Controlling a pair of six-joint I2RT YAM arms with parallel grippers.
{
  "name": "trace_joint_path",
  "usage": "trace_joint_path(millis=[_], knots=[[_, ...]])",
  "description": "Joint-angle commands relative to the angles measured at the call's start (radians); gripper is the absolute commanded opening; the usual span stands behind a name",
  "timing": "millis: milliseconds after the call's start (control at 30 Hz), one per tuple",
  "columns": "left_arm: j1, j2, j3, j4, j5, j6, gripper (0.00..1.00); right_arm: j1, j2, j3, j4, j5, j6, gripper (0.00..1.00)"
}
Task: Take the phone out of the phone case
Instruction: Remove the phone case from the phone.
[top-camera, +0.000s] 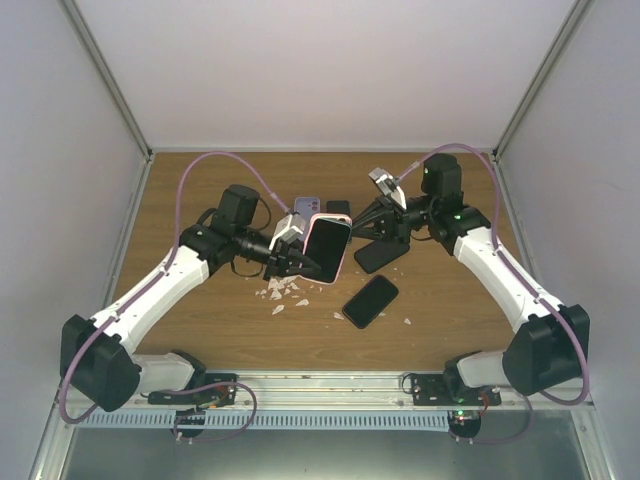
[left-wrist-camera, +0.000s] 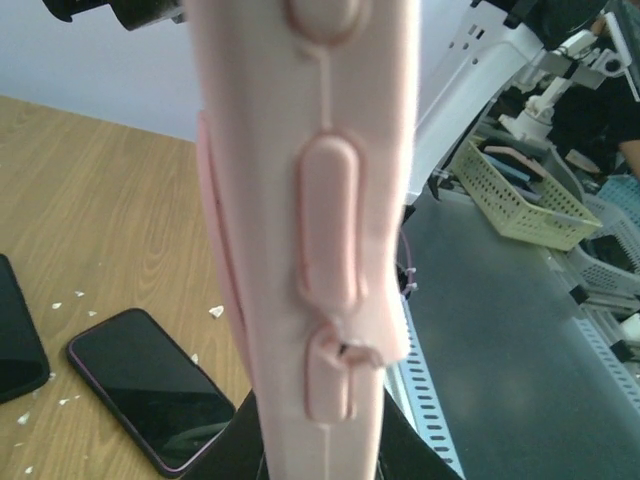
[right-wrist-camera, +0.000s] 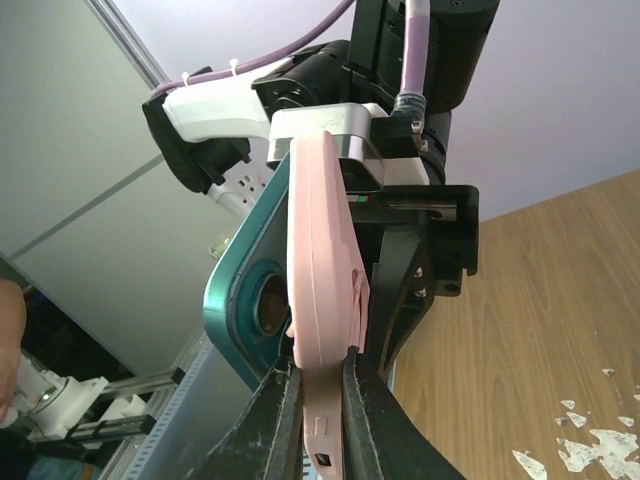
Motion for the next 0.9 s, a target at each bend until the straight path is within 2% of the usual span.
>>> trace_joint_path(millis=[0,167,333,400,433,500,767,867], knots=[[-0.082,-0.056,0.054,-0.009,0.130,0.147,0.00,-0.018,0.024,0.027,0.057,0.173,0.007,0.00],[-0.081,-0.038,0.055,0.176,0.115,-0.081,0.00,0.054,0.008,0.049,-0.081,0.298,-0.149,0.01],[-0.083,-0.018,0.068,0.185,0.120,-0.091,0.00,0.066,0.010,0.059,-0.110,0.378,-0.188,0.03],[-0.083,-0.015,0.067,0.182,0.121,-0.096,0.00,0.067,0.008,0.060,-0.108,0.365,-0.189,0.10],[-0.082,-0.010,0.066,0.183,0.123,-0.100,0.00,0.067,0.009,0.058,-0.104,0.343,-0.186,0.18],[-0.082,-0.003,0.065,0.186,0.125,-0.106,0.00,0.075,0.009,0.054,-0.095,0.299,-0.178,0.24],[-0.081,0.027,0.075,0.216,0.107,-0.133,0.00,0.103,-0.001,0.038,-0.119,0.230,-0.199,0.37],[-0.079,0.047,0.084,0.253,0.103,-0.178,0.00,0.121,0.003,0.016,-0.113,0.217,-0.193,0.38]])
